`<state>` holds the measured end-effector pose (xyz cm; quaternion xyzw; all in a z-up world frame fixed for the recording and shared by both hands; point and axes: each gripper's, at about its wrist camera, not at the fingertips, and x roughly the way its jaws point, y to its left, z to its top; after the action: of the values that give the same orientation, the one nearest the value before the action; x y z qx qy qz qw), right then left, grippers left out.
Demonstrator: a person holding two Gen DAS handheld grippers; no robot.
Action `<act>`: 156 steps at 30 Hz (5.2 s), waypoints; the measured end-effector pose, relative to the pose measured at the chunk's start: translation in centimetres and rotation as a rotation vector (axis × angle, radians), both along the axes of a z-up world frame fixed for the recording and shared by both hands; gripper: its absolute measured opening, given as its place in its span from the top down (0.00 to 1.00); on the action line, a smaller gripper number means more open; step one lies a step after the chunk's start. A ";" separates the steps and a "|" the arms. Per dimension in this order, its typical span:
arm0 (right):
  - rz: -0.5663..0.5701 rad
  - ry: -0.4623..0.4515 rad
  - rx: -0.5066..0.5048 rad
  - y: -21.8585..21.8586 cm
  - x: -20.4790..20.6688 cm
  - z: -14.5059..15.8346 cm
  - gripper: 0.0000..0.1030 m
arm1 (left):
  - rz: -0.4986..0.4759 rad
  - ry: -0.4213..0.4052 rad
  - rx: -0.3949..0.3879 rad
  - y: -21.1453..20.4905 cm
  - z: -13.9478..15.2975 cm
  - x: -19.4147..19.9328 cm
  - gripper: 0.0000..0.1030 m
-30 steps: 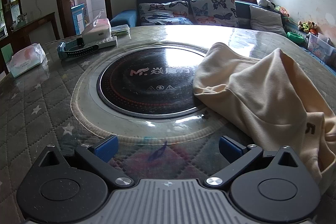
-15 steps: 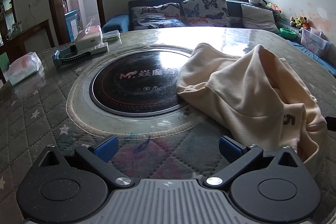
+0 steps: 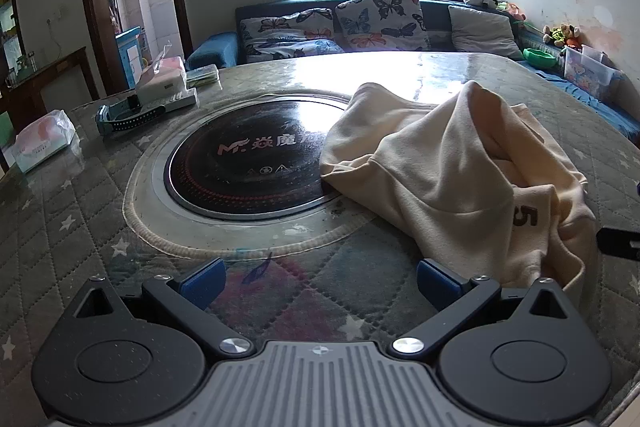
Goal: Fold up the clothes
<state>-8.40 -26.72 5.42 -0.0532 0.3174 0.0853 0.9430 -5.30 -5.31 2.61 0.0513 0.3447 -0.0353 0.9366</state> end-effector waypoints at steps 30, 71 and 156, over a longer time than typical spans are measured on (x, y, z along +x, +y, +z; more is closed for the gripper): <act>0.076 0.036 0.007 1.1 -1.8 -0.2 0.04 | -0.036 0.002 0.023 -1.3 0.3 -1.0 0.00; 0.069 0.070 0.079 -0.7 8.2 1.5 0.35 | -0.260 -0.067 0.011 -6.7 4.4 9.5 0.30; -0.324 -0.058 -0.053 -14.4 0.6 3.3 0.57 | -0.436 0.153 -0.210 -0.6 0.6 -1.4 0.65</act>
<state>-7.84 -41.11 8.67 -0.0287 0.2965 -0.0779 0.9514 -6.70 -5.94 3.25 0.0239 0.3897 -0.2761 0.8783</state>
